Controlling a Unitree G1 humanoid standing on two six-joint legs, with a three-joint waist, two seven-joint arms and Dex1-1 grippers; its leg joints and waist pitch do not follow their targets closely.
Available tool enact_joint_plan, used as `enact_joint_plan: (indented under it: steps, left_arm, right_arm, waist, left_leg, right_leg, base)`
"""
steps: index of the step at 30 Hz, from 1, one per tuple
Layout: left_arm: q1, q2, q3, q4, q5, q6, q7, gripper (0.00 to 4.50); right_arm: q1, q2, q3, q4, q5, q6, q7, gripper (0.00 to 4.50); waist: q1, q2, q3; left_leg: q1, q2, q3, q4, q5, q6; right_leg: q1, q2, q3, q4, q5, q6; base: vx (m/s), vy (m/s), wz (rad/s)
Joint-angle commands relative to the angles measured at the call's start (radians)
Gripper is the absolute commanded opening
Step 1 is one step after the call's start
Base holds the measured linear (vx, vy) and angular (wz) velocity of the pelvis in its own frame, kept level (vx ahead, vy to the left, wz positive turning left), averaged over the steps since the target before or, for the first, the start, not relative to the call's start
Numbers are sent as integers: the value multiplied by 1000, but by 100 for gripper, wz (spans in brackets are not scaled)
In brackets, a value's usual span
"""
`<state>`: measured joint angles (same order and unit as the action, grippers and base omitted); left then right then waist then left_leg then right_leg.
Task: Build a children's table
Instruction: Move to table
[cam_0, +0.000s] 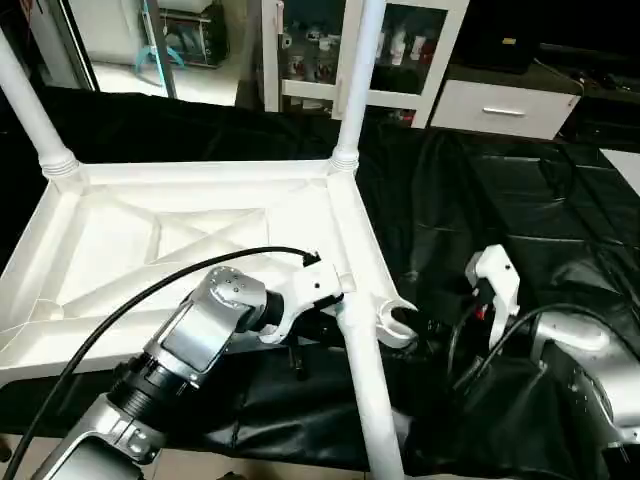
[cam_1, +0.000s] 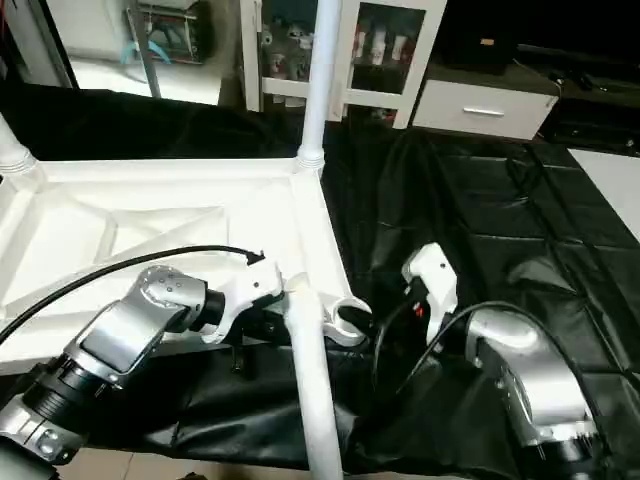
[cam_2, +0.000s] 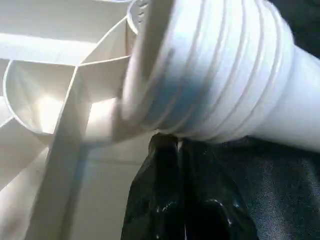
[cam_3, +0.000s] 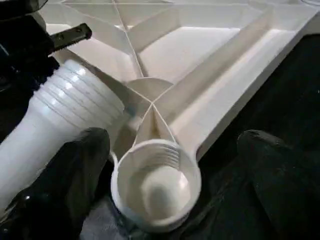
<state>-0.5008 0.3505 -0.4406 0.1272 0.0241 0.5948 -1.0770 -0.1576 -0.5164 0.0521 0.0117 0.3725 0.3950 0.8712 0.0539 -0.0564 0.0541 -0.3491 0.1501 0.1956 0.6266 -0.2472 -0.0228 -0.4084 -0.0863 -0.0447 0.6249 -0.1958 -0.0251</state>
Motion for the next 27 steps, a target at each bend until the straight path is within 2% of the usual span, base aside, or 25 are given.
enact_joint_plan:
  steps: [1,3,7,9,12,15,18,19,21,24,26,27]
  left_arm:
    - [14,-4,11,-9,-19,17,8,0]
    - [13,-1,10,-9,-21,22,15,0]
    - [11,0,12,-3,-22,24,24,0]
    - [12,1,12,0,-22,22,25,0]
    - [11,3,15,4,-22,23,27,0]
    - [5,9,14,13,-21,18,26,0]
    - [0,11,10,23,-19,12,30,0]
    - [-2,12,9,28,-18,10,31,0]
    - [-2,12,8,30,-18,9,33,0]
    - [-1,12,6,33,-16,8,34,0]
    - [-1,12,6,33,-16,8,35,0]
    - [-1,11,6,35,-15,7,37,0]
  right_arm:
    - [-5,0,-24,-25,18,19,-10,446]
    - [-15,6,-49,-63,88,99,-4,446]
    - [-33,22,-85,-139,219,232,-4,446]
    - [-39,22,-89,-165,258,278,-4,446]
    - [-30,-7,-64,-223,312,388,11,446]
    - [-10,-42,-5,-272,287,462,10,446]
    - [-7,-50,43,-292,240,507,-41,446]
    - [-13,-35,59,-304,241,568,-100,446]
    - [-19,-19,65,-312,250,632,-156,446]
    - [-12,-38,157,-369,189,704,-220,446]
    - [-9,-28,160,-365,184,711,-232,446]
    - [0,12,156,-345,174,734,-271,446]
  waist:
    - [3,3,-56]
    - [2,0,-57]
    - [3,3,-58]
    - [3,4,-58]
    - [5,5,-57]
    - [6,5,-58]
    - [4,3,-55]
    - [3,3,-52]
    - [2,4,-54]
    - [2,4,-54]
    - [2,5,-54]
    - [1,3,-53]
  left_leg:
    - [4,84,-38,-83,-46,72]
    - [5,84,-38,-83,-49,68]
    - [4,84,-39,-82,-15,84]
    - [6,85,-38,-82,-19,79]
    - [6,84,-38,-83,-17,68]
    - [4,82,-39,-83,1,65]
    - [3,82,-39,-86,-47,36]
    - [3,82,-41,-88,-56,24]
    - [5,82,-41,-89,-55,13]
    - [3,81,-42,-89,-34,1]
    - [3,81,-41,-89,-35,-5]
    - [3,81,-40,-89,-41,-6]
  right_leg:
    - [57,-77,49,-68,-88,-270]
    - [57,-76,49,-68,-96,-265]
    - [57,-75,49,-63,-56,-268]
    - [55,-76,48,-64,-67,-267]
    - [56,-75,49,-65,-71,-260]
    - [57,-73,48,-63,-51,-255]
    - [56,-77,50,-73,-136,-233]
    - [54,-76,51,-77,-163,-223]
    - [52,-76,52,-77,-173,-213]
    - [53,-74,51,-72,-147,-201]
    - [52,-75,52,-72,-141,-198]
    - [51,-77,54,-73,-144,-201]
  base:
    - [0,0,0]
    - [0,0,0]
    - [0,0,0]
    - [0,0,0]
    - [0,0,0]
    - [0,0,0]
    - [0,0,0]
    - [0,0,0]
    - [0,0,0]
    - [0,0,0]
    - [0,0,0]
    - [0,0,0]
